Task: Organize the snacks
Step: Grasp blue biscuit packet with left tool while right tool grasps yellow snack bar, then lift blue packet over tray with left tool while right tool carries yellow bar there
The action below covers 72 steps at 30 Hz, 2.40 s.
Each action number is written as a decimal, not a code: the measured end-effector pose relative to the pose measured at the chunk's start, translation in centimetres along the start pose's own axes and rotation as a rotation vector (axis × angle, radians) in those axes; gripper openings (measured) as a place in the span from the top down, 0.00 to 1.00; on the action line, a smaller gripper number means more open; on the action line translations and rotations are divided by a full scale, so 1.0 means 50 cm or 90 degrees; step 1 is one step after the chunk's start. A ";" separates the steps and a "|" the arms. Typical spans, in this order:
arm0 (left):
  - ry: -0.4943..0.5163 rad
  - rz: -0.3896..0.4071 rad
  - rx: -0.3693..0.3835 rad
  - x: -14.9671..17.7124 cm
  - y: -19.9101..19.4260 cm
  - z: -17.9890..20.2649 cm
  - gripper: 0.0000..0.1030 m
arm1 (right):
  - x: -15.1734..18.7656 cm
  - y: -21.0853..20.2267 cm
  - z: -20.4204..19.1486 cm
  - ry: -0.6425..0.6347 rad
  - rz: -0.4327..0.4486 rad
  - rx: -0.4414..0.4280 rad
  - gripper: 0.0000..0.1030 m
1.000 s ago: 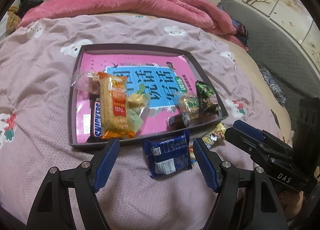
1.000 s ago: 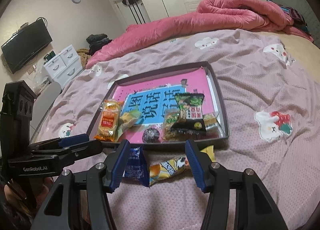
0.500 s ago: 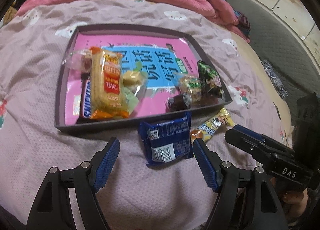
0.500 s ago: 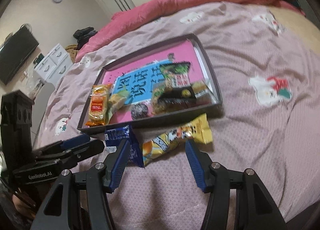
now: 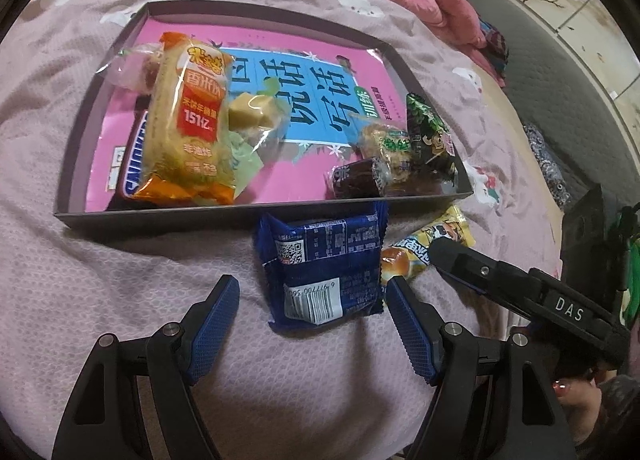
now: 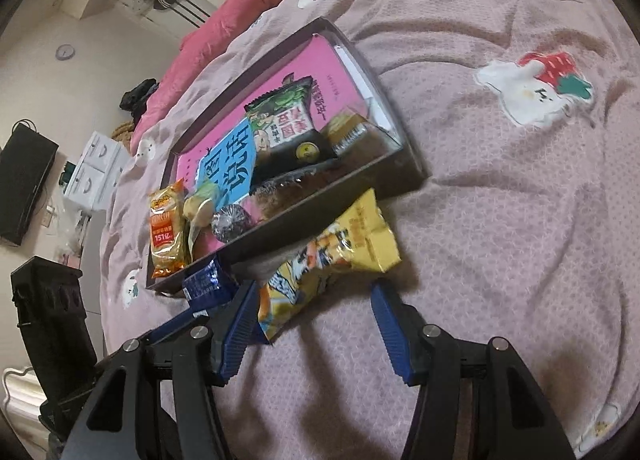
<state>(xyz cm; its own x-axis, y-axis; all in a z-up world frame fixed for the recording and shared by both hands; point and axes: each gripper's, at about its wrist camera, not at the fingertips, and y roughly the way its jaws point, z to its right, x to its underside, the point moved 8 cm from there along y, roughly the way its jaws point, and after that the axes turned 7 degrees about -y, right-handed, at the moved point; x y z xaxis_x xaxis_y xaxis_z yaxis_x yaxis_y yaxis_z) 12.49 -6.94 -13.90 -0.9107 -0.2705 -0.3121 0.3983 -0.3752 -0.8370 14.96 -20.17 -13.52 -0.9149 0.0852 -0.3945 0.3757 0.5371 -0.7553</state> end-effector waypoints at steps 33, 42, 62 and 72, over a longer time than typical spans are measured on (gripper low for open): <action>-0.023 0.012 -0.003 -0.021 0.039 0.020 0.45 | -0.054 -0.051 -0.077 -0.138 0.114 -0.028 0.85; -0.004 0.048 0.013 -0.029 -0.027 0.018 0.45 | -0.063 -0.090 -0.119 -0.183 0.162 -0.053 0.84; 0.020 0.136 -0.020 -0.082 -0.111 0.023 0.45 | -0.097 -0.124 -0.166 -0.231 0.222 -0.061 0.84; 0.015 0.151 -0.029 -0.110 -0.109 0.016 0.45 | -0.119 -0.134 -0.166 -0.232 0.241 -0.057 0.84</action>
<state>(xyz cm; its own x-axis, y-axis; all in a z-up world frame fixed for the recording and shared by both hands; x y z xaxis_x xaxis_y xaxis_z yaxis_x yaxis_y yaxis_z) 15.41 -4.14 -7.25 -0.7948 -0.3255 -0.5123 0.5964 -0.2625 -0.7585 16.66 -17.29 -1.78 -0.6006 -0.0016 -0.7996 0.6416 0.5958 -0.4831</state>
